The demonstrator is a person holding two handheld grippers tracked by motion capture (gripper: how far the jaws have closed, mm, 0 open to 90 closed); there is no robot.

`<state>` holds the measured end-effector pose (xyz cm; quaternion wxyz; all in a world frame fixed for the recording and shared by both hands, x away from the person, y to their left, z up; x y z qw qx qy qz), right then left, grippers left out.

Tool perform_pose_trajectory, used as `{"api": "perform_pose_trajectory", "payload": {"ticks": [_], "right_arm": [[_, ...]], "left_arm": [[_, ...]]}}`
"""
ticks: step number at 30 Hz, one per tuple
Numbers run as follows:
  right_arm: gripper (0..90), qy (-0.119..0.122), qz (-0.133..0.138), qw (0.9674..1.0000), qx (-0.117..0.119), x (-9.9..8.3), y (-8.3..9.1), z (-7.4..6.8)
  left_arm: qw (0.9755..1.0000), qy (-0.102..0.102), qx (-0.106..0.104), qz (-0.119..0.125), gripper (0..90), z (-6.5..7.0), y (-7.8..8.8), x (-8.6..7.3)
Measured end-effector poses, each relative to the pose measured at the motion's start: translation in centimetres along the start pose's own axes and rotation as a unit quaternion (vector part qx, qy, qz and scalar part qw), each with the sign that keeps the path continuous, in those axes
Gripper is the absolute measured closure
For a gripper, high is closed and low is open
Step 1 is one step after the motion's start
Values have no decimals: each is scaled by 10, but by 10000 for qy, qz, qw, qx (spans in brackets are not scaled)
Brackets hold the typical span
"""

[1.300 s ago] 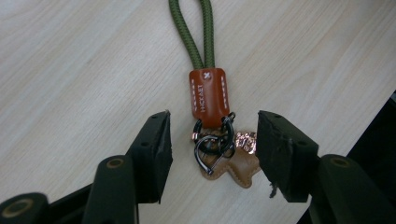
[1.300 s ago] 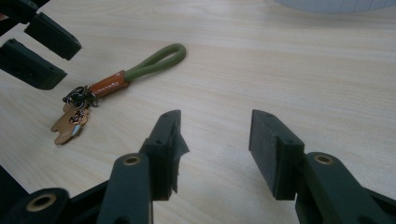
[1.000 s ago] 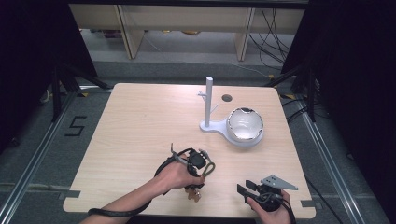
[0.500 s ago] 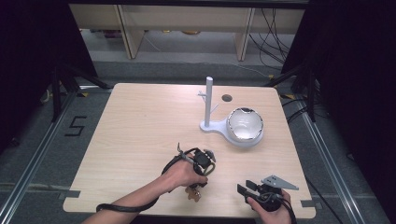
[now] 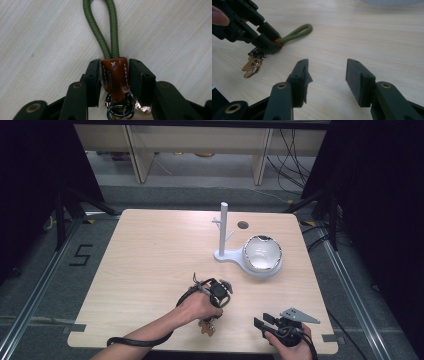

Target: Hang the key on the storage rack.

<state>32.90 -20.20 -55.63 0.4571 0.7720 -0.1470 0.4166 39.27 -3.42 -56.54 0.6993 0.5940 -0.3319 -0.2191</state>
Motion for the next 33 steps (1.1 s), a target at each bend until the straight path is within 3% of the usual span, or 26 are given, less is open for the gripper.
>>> {"api": "perform_pose_trajectory", "payload": {"ticks": [4,6,8,9,12,19,24,26,27,28,29,30,31,33], "right_arm": [[536,-58,-15,10000,-7,0,1,-1],[534,193,123,9997,69,2,-2,2],[534,191,125,9997,74,2,-2,2],[534,193,164,9996,120,2,-3,1],[533,172,154,9997,54,2,-2,2],[531,203,180,9996,104,2,-3,2],[531,188,155,9997,20,1,-3,4],[531,192,158,9997,9,1,-3,4],[531,200,132,9997,-63,1,-2,5],[531,191,162,9997,3,1,-3,4],[531,240,173,9996,-46,1,-3,6],[531,247,148,9996,-33,0,-2,5],[531,264,129,9996,-52,0,-2,5],[531,270,141,9995,-47,0,-2,5]], "left_arm": [[10000,-59,54,12,664,-2,0,0],[10000,-74,34,8,671,-2,1,-1],[9999,-101,5,10,674,-3,1,-2],[9999,8,-61,113,679,-2,1,-1],[9996,79,-137,240,684,-3,1,-2],[9984,-82,-156,538,689,-3,5,-8],[9953,-159,-209,936,689,-3,15,-13],[9947,-168,-237,987,689,-3,16,-14],[9928,-171,-310,1147,689,-1,18,-16],[9928,-171,-310,1147,689,-1,18,-16],[9906,-263,-295,1307,689,-2,20,-17],[9880,-121,-351,1501,689,0,21,-16],[9865,-111,-371,1594,689,0,22,-17],[9854,-162,-383,1650,689,-1,24,-19]]}}
Point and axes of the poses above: each handheld gripper's, and its own axes: y roughly backward along the jaws, x roughly out of its top, z roughly to its right, the point moved 9 cm from there along -y, roughly forward along the jaws, and after that the axes turned 8 degrees about y, right-handed, at the moved point
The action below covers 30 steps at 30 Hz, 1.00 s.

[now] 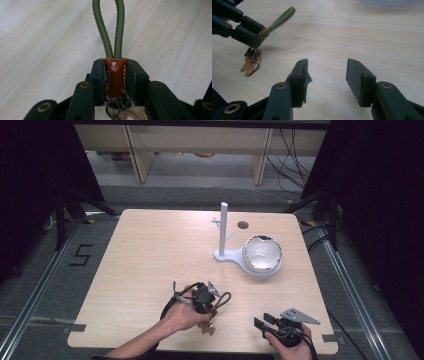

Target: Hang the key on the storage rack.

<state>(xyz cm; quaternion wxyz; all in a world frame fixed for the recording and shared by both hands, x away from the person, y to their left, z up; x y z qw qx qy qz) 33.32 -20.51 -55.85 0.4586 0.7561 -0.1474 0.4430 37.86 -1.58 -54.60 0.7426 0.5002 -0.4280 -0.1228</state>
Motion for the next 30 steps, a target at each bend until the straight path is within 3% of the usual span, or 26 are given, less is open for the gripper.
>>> {"api": "perform_pose_trajectory", "payload": {"ticks": [5,6,9,10,12,14,16,17,20,22,24,25,26,28,29,30], "right_arm": [[529,-50,29,10000,41,0,-1,-1],[529,-99,-71,9999,-57,-1,0,-1],[529,-101,-44,9999,-33,0,0,-2],[528,-35,-17,10000,-23,0,0,-2],[523,-214,59,9997,70,0,-2,-6],[522,-222,68,9997,71,0,-2,-6],[520,-135,19,9999,13,-1,-1,-4],[511,-181,-1,9998,14,-1,-2,-5],[502,-161,-32,9999,-16,-2,-2,-5],[495,-165,85,9998,27,-1,-4,-6],[491,-59,108,9999,-78,-1,-5,-3],[488,-158,103,9998,1,0,-4,-5],[484,-96,82,9999,-56,-1,-3,-4],[481,-118,53,9999,-92,-1,-2,-3],[476,53,157,9998,-98,0,-4,-1],[476,53,157,9998,-98,0,-4,-1]], "left_arm": [[9995,-95,-39,310,689,-4,11,-4],[9987,10,-23,504,688,-3,15,-4],[9981,-26,-41,616,689,-2,19,-5],[9969,56,-79,778,689,-1,19,-4],[9956,93,-81,925,690,2,25,-5],[9956,62,-94,935,690,2,27,-6],[9939,152,-56,1093,689,1,30,-6],[9918,90,-32,1275,690,0,33,-5],[9903,134,-57,1382,689,2,34,-5],[9887,103,-108,1489,689,3,35,-6],[9874,124,-57,1575,689,2,36,-7],[9835,115,-16,1803,689,-1,38,-4],[9837,-5,-46,1796,689,-2,39,-4],[9825,91,-77,1858,689,-2,40,-4],[9810,233,-72,1923,689,-3,44,-5],[9810,233,-72,1923,689,-3,44,-5]]}}
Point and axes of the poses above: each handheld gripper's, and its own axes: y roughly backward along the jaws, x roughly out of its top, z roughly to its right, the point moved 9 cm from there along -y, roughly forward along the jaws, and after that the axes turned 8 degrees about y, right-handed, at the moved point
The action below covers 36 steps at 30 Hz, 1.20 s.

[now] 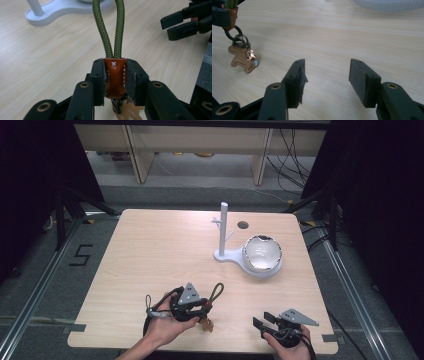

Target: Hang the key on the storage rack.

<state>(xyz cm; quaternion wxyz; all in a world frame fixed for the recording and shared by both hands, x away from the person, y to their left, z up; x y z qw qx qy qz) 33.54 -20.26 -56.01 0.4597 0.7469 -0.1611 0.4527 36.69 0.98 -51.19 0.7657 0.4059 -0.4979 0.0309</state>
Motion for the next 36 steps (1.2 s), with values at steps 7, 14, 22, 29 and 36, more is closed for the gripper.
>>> {"api": "perform_pose_trajectory", "payload": {"ticks": [7,14,22,29,36], "right_arm": [[465,73,103,9999,-71,2,0,2],[461,125,62,9998,-136,1,2,4],[461,99,88,9998,-117,2,1,3],[458,-184,66,9998,-38,1,2,-2],[457,-93,99,9998,-123,1,0,0]], "left_arm": [[9993,-69,18,359,688,-8,12,10],[9979,-108,116,626,688,-16,22,18],[9955,-81,244,909,688,-24,33,29],[9935,29,390,1071,688,-34,40,36],[9911,108,487,1231,688,-42,44,42]]}}
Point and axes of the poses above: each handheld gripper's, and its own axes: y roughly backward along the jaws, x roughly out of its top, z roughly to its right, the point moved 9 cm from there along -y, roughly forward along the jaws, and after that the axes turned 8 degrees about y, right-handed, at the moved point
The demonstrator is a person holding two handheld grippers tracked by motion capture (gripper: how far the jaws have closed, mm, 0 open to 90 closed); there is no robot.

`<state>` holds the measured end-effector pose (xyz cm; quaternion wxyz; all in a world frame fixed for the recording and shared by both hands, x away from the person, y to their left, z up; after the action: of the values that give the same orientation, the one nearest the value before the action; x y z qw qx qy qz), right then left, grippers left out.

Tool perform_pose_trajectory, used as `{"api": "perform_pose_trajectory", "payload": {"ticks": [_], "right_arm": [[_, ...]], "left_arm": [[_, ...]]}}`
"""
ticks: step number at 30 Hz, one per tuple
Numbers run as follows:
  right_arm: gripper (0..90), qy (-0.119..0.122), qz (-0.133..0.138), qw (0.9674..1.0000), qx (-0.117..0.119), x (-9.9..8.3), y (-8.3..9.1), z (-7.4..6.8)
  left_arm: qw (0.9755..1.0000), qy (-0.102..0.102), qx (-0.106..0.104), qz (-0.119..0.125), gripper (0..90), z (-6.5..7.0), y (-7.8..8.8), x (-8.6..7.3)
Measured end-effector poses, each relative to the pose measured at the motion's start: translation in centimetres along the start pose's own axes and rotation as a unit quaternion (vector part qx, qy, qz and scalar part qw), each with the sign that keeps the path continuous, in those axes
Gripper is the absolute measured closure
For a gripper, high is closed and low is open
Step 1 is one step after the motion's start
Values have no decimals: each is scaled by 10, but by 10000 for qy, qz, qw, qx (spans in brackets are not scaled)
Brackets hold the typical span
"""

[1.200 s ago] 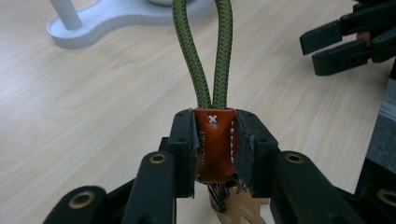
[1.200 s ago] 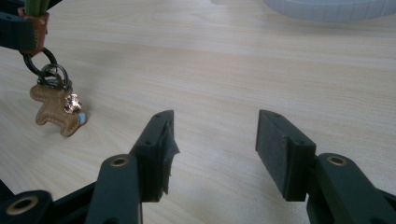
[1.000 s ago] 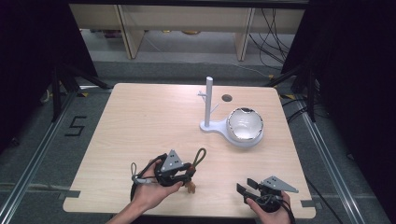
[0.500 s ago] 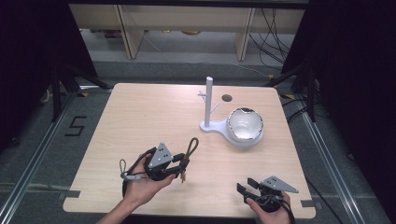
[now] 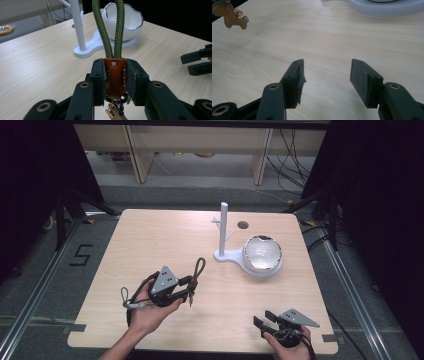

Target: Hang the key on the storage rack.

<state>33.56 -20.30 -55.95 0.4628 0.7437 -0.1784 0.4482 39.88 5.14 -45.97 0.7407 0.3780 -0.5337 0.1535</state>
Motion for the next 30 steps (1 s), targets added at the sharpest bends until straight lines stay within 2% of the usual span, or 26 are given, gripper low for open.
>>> {"api": "perform_pose_trajectory", "payload": {"ticks": [5,6,9,23,24,29,30], "right_arm": [[455,30,0,10000,-35,0,0,1],[455,147,49,9999,9,1,0,3],[453,165,112,9998,43,1,-2,3],[451,175,63,9998,-40,1,0,6],[452,56,18,10000,-31,0,1,3],[451,142,106,9998,16,1,-1,4],[450,148,56,9999,-45,1,0,5]], "left_arm": [[9999,48,52,96,687,-4,2,5],[9999,39,87,123,687,-6,3,7],[9998,41,121,155,687,-9,4,10],[9995,37,218,240,688,-18,4,18],[9994,38,220,261,687,-18,3,19],[9994,16,192,300,687,-20,2,22],[9993,-2,235,279,688,-21,1,24]]}}
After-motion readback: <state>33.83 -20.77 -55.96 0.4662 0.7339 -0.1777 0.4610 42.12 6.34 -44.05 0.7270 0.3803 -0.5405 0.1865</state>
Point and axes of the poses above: each handheld gripper's, and its own axes: y roughly backward along the jaws, x roughly out of its top, z roughly to its right, the point moved 9 cm from there along -y, roughly forward along the jaws, and after that the axes turned 8 degrees about y, right-handed, at the moved point
